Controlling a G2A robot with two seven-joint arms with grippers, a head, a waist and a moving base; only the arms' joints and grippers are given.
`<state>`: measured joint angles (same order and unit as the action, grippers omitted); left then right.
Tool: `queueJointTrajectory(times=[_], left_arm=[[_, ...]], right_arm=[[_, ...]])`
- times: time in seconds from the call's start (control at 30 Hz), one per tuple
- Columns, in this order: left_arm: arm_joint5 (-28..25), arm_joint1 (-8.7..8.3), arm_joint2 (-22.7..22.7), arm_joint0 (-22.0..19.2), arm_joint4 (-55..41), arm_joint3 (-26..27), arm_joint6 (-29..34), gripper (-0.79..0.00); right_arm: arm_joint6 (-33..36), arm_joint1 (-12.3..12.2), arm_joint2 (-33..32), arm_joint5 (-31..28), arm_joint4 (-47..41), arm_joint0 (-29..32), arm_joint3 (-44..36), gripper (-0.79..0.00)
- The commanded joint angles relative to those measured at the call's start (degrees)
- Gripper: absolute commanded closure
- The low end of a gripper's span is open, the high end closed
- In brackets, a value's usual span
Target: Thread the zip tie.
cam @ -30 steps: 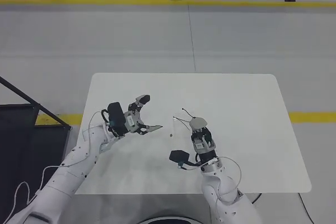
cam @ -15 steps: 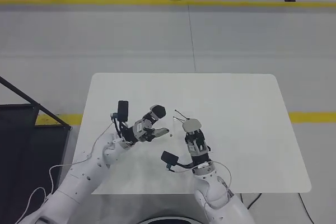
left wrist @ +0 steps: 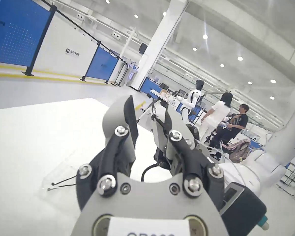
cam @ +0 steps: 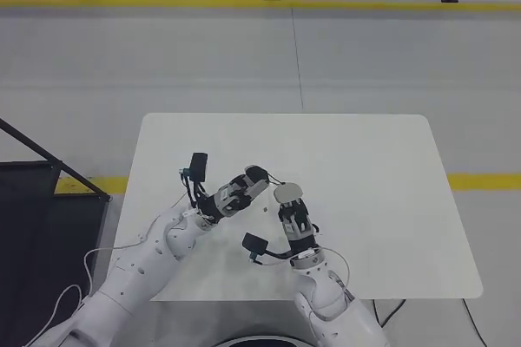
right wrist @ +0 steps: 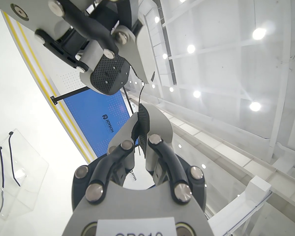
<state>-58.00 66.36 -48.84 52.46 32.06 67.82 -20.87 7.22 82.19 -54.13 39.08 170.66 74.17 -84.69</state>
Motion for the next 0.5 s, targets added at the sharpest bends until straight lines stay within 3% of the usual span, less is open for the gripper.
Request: queueJointTrajectory(times=[0.0,0.47], left_arm=[[0.0,-0.01,0.46,-0.44,-2.32,-0.22,1.65,-0.329],[0.0,0.1,1.46,-1.03,-8.27,-0.25,6.04,-0.286]], right_arm=[[-0.11,0.09,-0.12,0.02,-0.14,0.01,0.07,0.0],[-0.89,0.68,-0.58,-0.85,1.55,0.41,0.05,0.0]])
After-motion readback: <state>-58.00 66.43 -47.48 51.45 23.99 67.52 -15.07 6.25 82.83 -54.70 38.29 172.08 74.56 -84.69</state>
